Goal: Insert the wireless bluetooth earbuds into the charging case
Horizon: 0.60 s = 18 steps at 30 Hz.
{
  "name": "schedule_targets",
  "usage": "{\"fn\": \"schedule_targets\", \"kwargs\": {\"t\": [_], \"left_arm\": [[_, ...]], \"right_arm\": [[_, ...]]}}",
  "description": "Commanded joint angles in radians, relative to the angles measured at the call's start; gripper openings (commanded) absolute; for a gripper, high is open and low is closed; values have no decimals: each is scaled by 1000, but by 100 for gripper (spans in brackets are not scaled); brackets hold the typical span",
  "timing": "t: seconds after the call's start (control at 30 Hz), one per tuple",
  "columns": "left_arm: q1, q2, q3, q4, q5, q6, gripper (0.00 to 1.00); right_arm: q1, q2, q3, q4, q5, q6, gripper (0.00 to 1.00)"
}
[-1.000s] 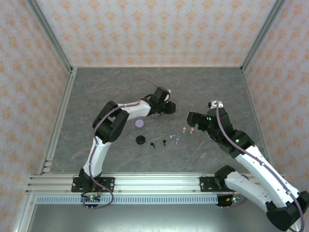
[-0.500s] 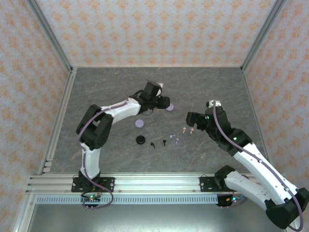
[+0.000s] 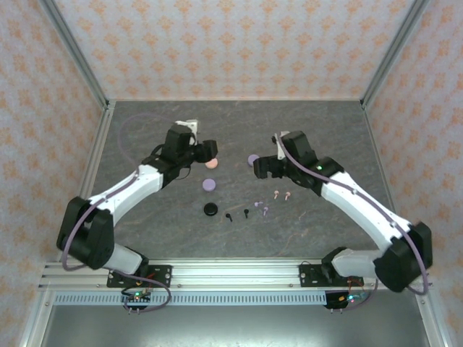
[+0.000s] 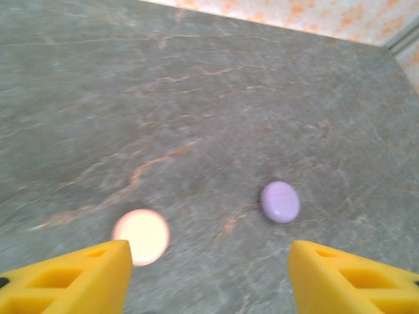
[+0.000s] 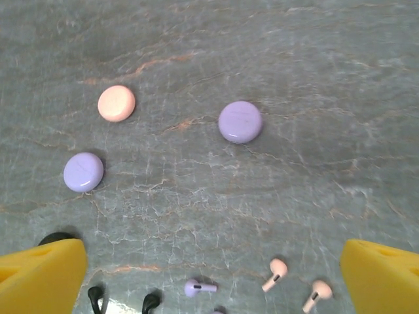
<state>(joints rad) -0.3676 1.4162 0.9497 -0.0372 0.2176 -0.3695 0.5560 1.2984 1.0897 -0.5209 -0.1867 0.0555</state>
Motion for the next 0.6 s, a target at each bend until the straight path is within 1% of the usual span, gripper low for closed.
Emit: {"fn": "schedule_targets", "kwargs": {"t": [0.0,0.07,0.17,0.23,0.37,0.57], "left_arm": [[54,-105,-99,11,-43,-27,71],[85,-160,-148,7,-56,-39,76],[124,-232,-206,-14,-91,-56,82],[144,-272,-230,-35,-127,-65,87],[164,-335,-265,-86,-184,-47,88],[170,-417,-308,-149,-258,-20,89]], "right_arm": [[22,133,118,-3,-32,-48,99],[52,223,184,-17,-11,-15,99],[105,362,287,-45,53,35,100],[127,448,346,-46,72,69,98],[161,611,481,-40,97,120,94],[200,846,715,-111,153,152,90]]}}
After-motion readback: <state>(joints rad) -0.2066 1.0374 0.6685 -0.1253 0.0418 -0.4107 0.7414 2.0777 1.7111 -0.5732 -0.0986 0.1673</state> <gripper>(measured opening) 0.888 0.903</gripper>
